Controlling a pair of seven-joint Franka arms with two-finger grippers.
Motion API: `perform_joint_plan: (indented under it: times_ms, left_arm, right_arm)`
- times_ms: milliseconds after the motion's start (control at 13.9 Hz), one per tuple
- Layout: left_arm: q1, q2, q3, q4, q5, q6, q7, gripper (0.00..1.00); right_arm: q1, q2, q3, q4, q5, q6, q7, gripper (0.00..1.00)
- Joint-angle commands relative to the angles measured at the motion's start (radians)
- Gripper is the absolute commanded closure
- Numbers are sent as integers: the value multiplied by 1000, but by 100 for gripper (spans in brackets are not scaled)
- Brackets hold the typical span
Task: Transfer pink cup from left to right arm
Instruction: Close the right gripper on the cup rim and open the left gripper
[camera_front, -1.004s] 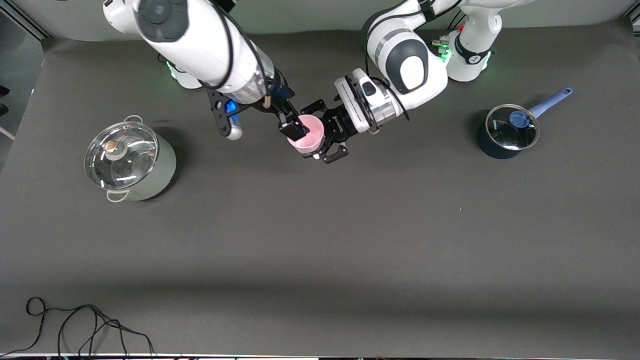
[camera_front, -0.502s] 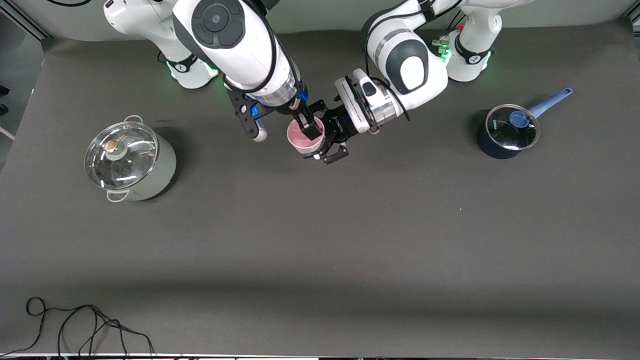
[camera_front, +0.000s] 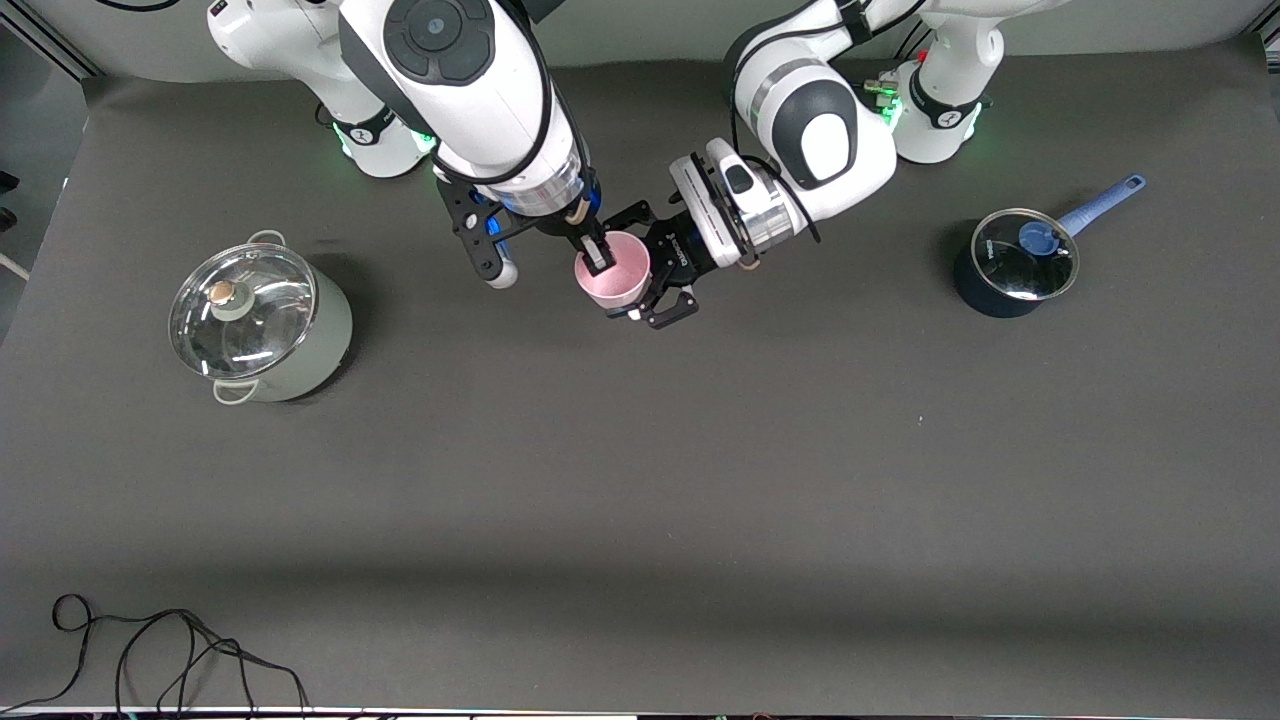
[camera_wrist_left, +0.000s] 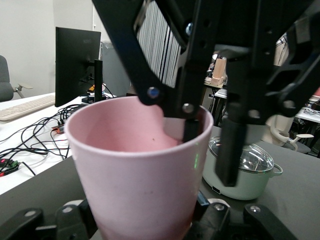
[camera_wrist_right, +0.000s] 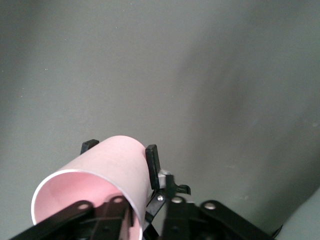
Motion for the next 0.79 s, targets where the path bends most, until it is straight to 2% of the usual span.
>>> perform_joint_plan:
  times_ms: [0, 215, 287, 502, 646, 717]
  left_arm:
    - [-16, -4, 11, 13, -20, 18, 3, 62]
    - [-16, -4, 11, 13, -20, 18, 3, 59]
    - [-16, -4, 11, 14, -18, 18, 3, 53]
    - [-13, 2, 11, 14, -18, 17, 2, 20]
    - [-10, 10, 11, 14, -18, 17, 2, 7]
    - [-8, 11, 12, 14, -18, 15, 2, 5]
  right_arm:
    - [1, 0, -7, 29, -15, -28, -21, 100]
    - [-2, 0, -13, 31, -12, -28, -50, 100]
    - [-3, 0, -14, 32, -12, -28, -56, 100]
    - [-6, -9, -21, 34, -9, -30, -73, 100]
    - [-25, -27, -22, 34, -7, -34, -130, 100]
    - [-34, -39, -22, 34, -7, -41, -157, 100]
